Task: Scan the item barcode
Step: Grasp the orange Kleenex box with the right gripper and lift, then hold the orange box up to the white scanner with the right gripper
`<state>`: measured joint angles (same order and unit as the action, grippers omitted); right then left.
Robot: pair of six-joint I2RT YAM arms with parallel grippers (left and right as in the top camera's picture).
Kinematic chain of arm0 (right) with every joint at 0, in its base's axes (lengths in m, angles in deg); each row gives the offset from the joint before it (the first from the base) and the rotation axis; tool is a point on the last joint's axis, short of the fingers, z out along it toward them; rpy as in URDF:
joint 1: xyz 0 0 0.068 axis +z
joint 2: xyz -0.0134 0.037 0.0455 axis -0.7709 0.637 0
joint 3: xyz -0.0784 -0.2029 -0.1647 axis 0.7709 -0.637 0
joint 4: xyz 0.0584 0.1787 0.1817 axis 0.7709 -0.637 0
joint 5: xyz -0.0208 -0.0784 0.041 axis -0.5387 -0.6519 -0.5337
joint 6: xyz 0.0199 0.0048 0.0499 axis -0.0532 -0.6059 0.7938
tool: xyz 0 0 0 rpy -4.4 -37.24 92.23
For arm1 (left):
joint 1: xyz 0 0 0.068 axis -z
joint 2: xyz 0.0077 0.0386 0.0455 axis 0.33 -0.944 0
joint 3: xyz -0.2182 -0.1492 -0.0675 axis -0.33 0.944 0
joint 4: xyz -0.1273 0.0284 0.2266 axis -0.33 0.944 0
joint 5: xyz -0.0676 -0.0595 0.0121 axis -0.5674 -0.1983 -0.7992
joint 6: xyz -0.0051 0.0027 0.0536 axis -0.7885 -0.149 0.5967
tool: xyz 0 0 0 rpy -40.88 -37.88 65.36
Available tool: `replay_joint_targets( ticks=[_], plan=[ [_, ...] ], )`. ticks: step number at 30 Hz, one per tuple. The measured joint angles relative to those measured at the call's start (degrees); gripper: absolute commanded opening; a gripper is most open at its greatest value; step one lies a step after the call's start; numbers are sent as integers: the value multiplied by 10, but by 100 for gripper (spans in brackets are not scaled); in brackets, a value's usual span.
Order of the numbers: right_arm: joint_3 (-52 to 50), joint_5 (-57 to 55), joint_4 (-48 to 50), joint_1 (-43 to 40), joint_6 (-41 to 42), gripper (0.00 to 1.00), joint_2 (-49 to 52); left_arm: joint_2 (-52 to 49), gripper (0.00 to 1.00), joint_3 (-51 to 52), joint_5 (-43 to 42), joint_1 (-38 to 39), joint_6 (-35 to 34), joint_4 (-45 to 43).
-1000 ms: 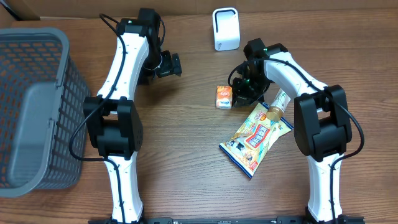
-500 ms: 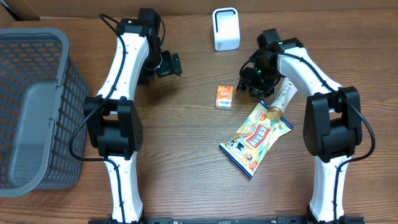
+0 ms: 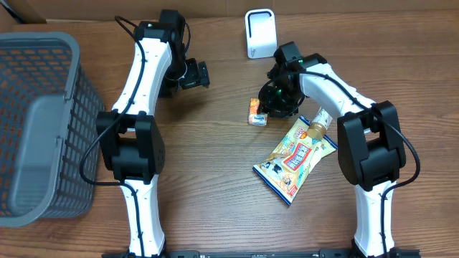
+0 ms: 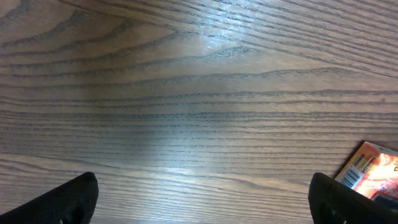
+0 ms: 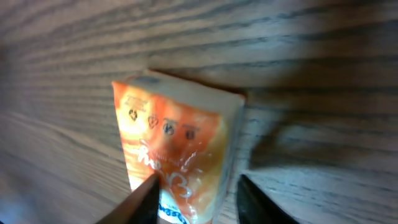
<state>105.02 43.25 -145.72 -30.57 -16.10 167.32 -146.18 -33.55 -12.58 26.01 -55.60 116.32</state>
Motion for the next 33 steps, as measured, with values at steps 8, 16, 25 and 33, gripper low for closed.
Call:
replay_joint_targets(
  ticks=[8,16,25,33],
  plan=[
    [0,-10,3,-4,6,10,0,0,100,0,0,0,0,0],
    [0,-10,3,-4,9,4,0,0,100,0,0,0,0,0],
    [40,72,-21,-18,-7,4,0,0,100,0,0,0,0,0],
    [73,306,-21,-67,-51,4,-3,0,100,0,0,0,0,0]
  ],
)
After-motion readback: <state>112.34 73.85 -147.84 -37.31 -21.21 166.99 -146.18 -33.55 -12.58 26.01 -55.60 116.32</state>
